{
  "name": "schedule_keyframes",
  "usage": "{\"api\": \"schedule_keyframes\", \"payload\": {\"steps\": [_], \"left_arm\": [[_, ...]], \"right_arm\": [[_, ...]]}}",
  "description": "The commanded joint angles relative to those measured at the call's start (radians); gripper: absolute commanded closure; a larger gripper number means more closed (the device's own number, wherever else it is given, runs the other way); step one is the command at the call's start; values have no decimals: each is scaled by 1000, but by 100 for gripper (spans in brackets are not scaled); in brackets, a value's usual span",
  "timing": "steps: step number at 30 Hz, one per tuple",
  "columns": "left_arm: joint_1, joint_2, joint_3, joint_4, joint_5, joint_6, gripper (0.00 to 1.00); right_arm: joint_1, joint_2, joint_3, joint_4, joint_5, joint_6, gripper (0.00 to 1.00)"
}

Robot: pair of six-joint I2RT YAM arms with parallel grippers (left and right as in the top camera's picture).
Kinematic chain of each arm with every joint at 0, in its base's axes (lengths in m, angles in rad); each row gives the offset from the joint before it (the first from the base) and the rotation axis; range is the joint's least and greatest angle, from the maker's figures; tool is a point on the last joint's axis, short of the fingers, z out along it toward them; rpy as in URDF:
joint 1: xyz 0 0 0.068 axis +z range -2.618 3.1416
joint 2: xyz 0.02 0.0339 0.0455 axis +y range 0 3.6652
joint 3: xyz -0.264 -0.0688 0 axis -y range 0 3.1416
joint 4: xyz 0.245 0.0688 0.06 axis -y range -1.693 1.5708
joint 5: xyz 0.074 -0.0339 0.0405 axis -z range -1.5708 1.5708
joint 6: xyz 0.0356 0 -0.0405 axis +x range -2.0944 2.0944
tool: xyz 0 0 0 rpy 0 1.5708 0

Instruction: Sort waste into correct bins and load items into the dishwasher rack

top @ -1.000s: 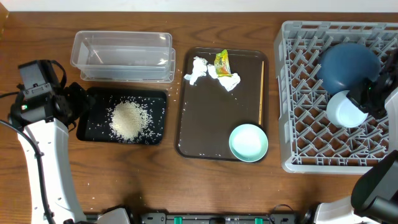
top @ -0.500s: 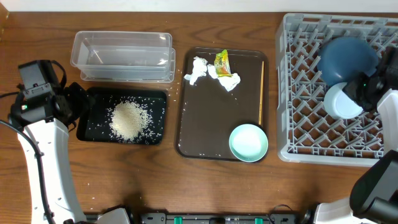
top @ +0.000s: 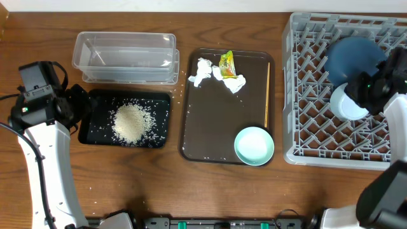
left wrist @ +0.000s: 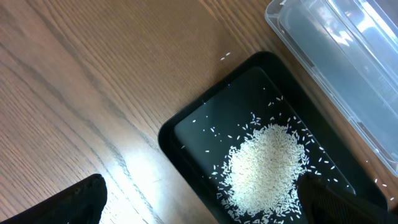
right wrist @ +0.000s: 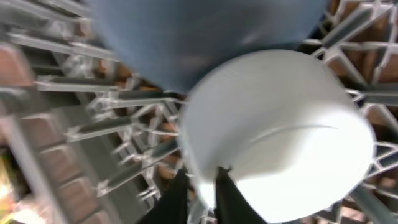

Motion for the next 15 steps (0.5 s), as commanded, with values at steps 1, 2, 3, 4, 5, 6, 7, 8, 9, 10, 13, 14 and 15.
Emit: {"api": "schedule_keyframes", "payload": {"steps": [1, 2, 3, 4, 5, 6, 7, 8, 9, 10, 13, 14, 15], "left_arm": [[4, -5, 20, -4, -11, -2, 0], [4, -5, 20, -4, -11, -2, 0], [4, -5, 20, -4, -12, -2, 0], [4, -5, 20, -4, -12, -2, 0], [4, -5, 20, -4, -12, -2, 0], [4, -5, 20, -4, -11, -2, 0], [4, -5, 20, -4, -12, -2, 0], [4, -5, 20, -4, -12, -2, 0], [4, -5, 20, -4, -11, -2, 0], [4, -5, 20, -4, -12, -2, 0], [4, -5, 20, -4, -11, -2, 0], [4, -5, 20, -4, -12, -2, 0], [4, -5, 20, -4, -12, -2, 0]], "right_arm": [[21, -120, 0, 3, -96, -20, 74], [24, -143, 0, 3, -115, -31, 61], [31, -170, 0, 3, -147, -44, 47], [39, -191, 0, 5, -183, -61, 34], [51, -214, 0, 7, -230, -90, 21], [69, -235, 0, 7, -274, -120, 12], [90, -253, 0, 5, -311, -144, 9], [112, -264, -1, -1, -331, -160, 6], [144, -275, 0, -13, -334, -174, 3], [180, -283, -1, -30, -325, -185, 1], [301, -286, -1, -88, -239, -176, 1], [352, -280, -1, -108, -195, -165, 1], [406, -275, -1, -121, -159, -161, 1]]}}
